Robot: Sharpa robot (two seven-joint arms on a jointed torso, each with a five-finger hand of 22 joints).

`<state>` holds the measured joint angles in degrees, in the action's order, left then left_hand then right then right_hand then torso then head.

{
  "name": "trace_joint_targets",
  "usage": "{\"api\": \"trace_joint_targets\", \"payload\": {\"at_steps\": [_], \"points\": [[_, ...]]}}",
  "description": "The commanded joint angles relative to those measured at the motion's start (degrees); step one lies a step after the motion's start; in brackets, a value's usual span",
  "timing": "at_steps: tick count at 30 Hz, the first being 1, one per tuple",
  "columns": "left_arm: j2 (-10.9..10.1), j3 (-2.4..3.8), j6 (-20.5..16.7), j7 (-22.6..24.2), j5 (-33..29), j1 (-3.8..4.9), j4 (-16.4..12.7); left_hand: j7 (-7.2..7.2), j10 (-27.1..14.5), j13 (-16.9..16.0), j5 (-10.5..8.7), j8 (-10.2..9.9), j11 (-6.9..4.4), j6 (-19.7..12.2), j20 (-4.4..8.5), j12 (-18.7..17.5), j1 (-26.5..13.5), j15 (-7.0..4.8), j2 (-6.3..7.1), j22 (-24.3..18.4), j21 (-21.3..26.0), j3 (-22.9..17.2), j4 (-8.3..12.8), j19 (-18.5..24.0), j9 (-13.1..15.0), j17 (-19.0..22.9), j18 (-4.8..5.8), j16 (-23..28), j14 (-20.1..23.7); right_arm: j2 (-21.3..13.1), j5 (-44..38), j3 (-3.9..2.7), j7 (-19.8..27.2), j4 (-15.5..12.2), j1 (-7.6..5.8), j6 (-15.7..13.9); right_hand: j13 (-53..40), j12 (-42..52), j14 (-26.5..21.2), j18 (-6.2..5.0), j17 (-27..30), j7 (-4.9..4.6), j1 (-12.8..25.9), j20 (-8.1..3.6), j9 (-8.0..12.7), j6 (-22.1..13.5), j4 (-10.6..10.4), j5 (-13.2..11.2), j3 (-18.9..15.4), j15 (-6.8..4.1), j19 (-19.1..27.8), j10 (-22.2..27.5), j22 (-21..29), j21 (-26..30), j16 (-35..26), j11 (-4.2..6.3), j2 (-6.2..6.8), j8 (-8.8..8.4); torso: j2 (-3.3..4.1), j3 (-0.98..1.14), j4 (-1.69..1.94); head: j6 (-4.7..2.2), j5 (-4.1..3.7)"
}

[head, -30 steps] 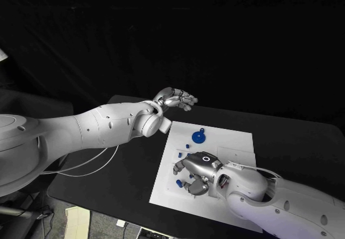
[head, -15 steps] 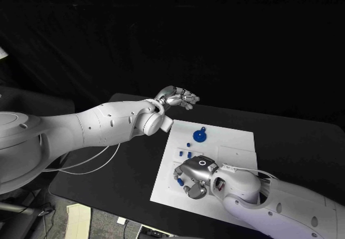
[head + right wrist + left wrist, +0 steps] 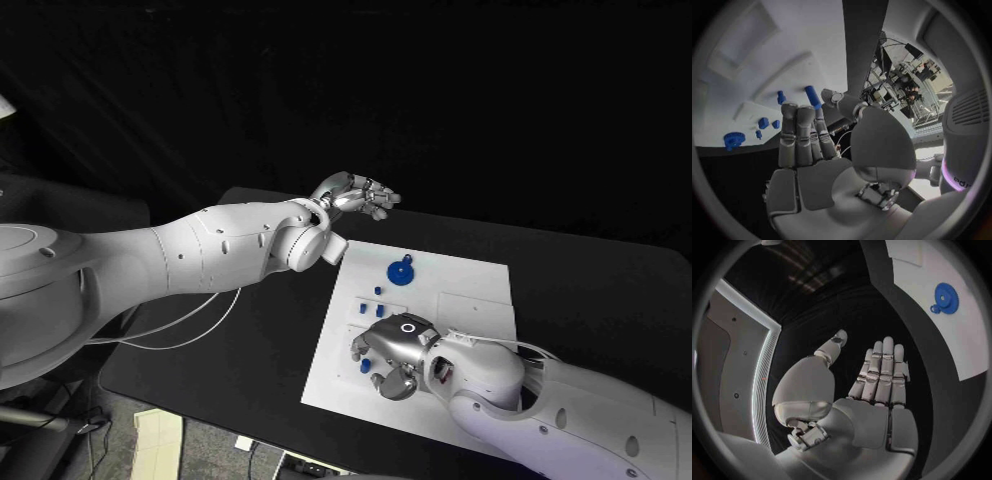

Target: Assemble the parts on the task board

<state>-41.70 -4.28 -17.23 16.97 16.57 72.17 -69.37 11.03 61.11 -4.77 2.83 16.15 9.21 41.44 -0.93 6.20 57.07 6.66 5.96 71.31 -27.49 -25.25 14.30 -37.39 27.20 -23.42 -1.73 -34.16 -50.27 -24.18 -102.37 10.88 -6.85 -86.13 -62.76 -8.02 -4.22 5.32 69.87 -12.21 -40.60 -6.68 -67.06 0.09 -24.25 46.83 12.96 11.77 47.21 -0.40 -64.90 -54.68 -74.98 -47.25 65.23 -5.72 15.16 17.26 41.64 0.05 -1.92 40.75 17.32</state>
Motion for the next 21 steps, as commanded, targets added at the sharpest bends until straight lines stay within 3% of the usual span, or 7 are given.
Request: {"api": "trace_joint_targets", "payload": {"at_steps": [1, 9, 15, 21], "points": [[0.0, 0.04, 0.6, 0.4, 0.0, 0.04, -0.1, 1.22, 0.0, 0.1, 0.16, 0.2, 0.3, -0.2, -0.11, -0.3, -0.6, 0.11, 0.11, 0.1, 0.2, 0.1, -0.3, -0.3, -0.1, -0.1, -0.6, 0.2, -0.3, -0.3, -0.7, 0.02, -0.2, -0.2, 0.05, 1.2, -0.1, 0.4, 0.2, -2.79, 0.1, -0.41, 0.2, -0.08, 0.0, 0.1, 0.3, 0.3, -0.1, -0.35, -0.4, -0.6, -1.0, -0.3, 0.3, -0.02, -0.39, 0.39, 0.0, 0.01, -0.02, 0.02, 0.02], [0.0, 0.03, 0.6, 0.3, 0.0, 0.04, -0.1, 1.22, 0.0, 0.1, 0.16, 0.2, 0.3, -0.2, -0.11, -0.3, -0.6, 0.12, 0.12, 0.1, 0.2, 0.1, -0.3, -0.3, -0.1, -0.1, -0.6, 0.3, -0.3, -0.8, -0.4, 0.03, 0.0, -0.5, 0.05, 0.5, -0.2, 1.1, 0.5, -2.79, 0.2, -0.75, 0.3, -0.17, 0.0, 0.4, 0.5, 0.3, -0.2, -0.25, -0.5, -1.8, -0.9, -0.4, 0.4, -0.13, -0.59, 0.61, 0.03, 0.04, -0.01, 0.1, 0.14], [0.0, 0.03, 0.7, 0.3, 0.0, 0.04, -0.1, 1.23, 0.0, 0.1, 0.16, 0.3, 0.31, -0.2, -0.11, -0.4, -0.6, 0.12, 0.14, 0.1, 0.2, 0.1, -0.3, -0.3, -0.1, -0.1, -0.6, 0.3, -0.3, -0.8, 0.6, 0.03, 0.1, -0.4, 0.05, -3.2, 0.0, 1.0, 0.4, -2.79, 0.3, -0.89, 0.5, -0.22, 0.2, 0.0, 0.5, -0.1, -0.3, -0.21, -0.6, -1.8, -0.9, -0.5, 0.3, -0.17, -0.1, 0.43, 0.01, 0.03, -0.02, 0.02, 0.09], [-0.1, 0.03, 0.6, 0.2, 0.0, 0.04, -0.2, 1.23, 0.0, 0.1, 0.16, 0.3, 0.31, -0.3, -0.11, -0.4, -0.6, 0.12, 0.14, 0.1, 0.2, 0.1, -0.4, -0.3, -0.1, -0.2, -0.6, 0.3, -0.3, -0.7, 2.1, 0.03, 0.6, -0.4, 0.1, -5.2, 0.4, -0.1, 0.3, -2.79, 0.5, -0.85, 0.7, -0.27, 0.7, -2.3, 0.3, -3.1, -1.1, -0.33, -0.7, 0.3, -0.8, -0.4, 0.3, -0.05, 0.9, -0.56, 0.02, -0.03, -0.01, 0.02, -0.02]]}}
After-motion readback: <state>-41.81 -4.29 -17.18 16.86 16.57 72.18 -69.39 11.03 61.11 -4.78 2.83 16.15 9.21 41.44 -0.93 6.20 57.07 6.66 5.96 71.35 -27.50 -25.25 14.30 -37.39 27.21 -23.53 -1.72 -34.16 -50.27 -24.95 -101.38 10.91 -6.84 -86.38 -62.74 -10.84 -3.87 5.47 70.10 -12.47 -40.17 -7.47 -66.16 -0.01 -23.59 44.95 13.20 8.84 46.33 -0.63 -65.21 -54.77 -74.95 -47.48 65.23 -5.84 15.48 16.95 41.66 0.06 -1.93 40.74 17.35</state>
